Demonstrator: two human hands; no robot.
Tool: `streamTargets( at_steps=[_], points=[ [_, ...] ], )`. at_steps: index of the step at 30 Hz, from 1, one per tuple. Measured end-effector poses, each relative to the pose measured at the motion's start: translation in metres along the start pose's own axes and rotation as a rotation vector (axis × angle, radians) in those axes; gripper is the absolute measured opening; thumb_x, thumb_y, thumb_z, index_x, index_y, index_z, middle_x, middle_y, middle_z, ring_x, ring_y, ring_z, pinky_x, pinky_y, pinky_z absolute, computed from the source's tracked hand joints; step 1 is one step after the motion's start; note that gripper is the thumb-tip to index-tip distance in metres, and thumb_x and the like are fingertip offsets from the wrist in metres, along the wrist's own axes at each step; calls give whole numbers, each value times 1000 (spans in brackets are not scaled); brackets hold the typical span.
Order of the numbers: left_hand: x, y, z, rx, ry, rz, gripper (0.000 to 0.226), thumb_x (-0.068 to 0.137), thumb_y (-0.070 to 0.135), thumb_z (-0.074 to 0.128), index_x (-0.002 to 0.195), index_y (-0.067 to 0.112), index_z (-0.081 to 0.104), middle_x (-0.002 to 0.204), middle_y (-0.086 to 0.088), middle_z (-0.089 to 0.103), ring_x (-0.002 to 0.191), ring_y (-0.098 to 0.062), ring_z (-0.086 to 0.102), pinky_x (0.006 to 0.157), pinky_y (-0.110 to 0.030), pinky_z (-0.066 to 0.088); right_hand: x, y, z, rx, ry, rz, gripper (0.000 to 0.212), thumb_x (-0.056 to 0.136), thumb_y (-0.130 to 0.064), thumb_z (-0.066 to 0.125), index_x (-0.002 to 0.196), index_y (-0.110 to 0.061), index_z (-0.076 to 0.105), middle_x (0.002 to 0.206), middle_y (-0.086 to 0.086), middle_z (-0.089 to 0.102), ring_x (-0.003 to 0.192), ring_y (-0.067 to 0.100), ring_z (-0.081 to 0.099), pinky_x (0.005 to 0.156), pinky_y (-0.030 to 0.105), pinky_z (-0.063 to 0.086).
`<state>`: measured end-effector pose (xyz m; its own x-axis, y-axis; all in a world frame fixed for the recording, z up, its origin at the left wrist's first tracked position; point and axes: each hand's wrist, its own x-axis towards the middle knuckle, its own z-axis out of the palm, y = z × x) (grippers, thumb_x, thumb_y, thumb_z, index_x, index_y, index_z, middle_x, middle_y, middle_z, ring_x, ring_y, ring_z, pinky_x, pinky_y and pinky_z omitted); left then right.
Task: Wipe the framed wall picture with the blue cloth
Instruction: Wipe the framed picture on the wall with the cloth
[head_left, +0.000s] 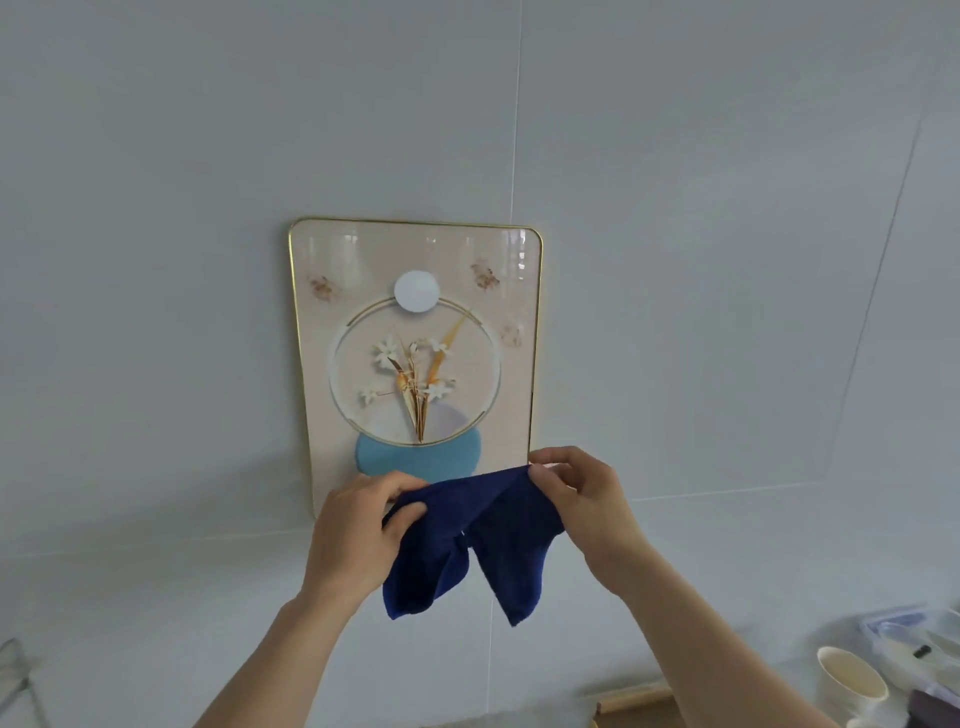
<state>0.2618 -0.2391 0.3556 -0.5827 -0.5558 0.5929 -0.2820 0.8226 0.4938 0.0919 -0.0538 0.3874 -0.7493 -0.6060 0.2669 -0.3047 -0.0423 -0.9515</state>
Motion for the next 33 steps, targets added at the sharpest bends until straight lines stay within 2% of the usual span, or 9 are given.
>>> streamTargets(
  at_steps=[3, 6, 12, 15, 20, 23, 27, 30, 33],
  points=[
    [13, 16, -5, -112, 86, 41, 19, 92, 25, 72, 109, 33, 76, 92, 31, 64, 90, -5, 62, 73, -13, 43, 4, -20, 13, 339, 78, 82, 12, 99, -21, 68, 104, -13, 75, 100, 14, 80, 90, 27, 72, 87, 49, 60],
    [22, 40, -6, -175, 158, 142, 18, 92, 24, 73, 108, 33, 76, 98, 26, 70, 93, -4, 62, 81, -11, 42, 5, -36, 30, 450, 90, 107, 20, 100, -28, 67, 103, -11, 77, 105, 17, 81, 98, 32, 76, 93, 49, 60],
    [37, 65, 4, -192, 236, 223, 16, 94, 27, 70, 104, 39, 74, 99, 21, 72, 97, -4, 62, 91, -18, 44, 0, -38, 43, 567, -228, 131, 48, 104, -52, 51, 126, -14, 70, 126, 14, 75, 120, 28, 71, 109, 46, 53],
    [41, 72, 11, -219, 232, 201, 15, 97, 30, 65, 105, 41, 71, 100, 22, 71, 100, -5, 63, 89, -22, 50, 5, -30, 39, 645, -352, 99, 43, 107, -39, 53, 137, -10, 60, 140, 20, 66, 132, 33, 63, 116, 53, 45],
    [51, 63, 23, -362, 118, 176, 36, 98, 26, 49, 124, 42, 68, 119, 27, 70, 118, 1, 61, 102, -33, 54, 21, -23, 27, 617, -132, 107, 35, 98, -20, 70, 132, -21, 65, 128, 11, 75, 117, 28, 73, 104, 49, 58],
    [57, 48, 28, -329, 233, 138, 42, 97, 30, 46, 136, 35, 62, 134, 21, 65, 128, 1, 55, 110, -37, 50, 37, -29, 18, 513, 36, 23, 32, 97, -22, 71, 128, -29, 67, 127, 0, 75, 119, 22, 70, 105, 47, 57],
    [78, 43, 28, -38, 388, 211, 49, 102, 42, 43, 146, 25, 55, 150, 7, 57, 141, -14, 47, 122, -38, 33, 67, -55, 12, 135, 281, -288, 41, 97, -19, 69, 135, -32, 62, 131, -16, 68, 123, 4, 62, 111, 36, 51],
    [100, 44, 29, 119, 409, 254, 56, 102, 44, 41, 153, 21, 46, 161, 0, 44, 153, -18, 33, 128, -34, 13, 92, -70, 14, -84, 374, -527, 49, 95, -16, 70, 140, -31, 57, 133, -8, 63, 116, 4, 59, 103, 29, 51],
    [124, 45, 29, 271, 415, 304, 61, 103, 42, 41, 159, 20, 34, 170, -3, 28, 159, -21, 19, 131, -42, 6, 121, -76, 18, -292, 459, -728, 51, 95, -15, 70, 142, -29, 57, 136, -2, 59, 113, 2, 55, 100, 28, 50]
  ],
)
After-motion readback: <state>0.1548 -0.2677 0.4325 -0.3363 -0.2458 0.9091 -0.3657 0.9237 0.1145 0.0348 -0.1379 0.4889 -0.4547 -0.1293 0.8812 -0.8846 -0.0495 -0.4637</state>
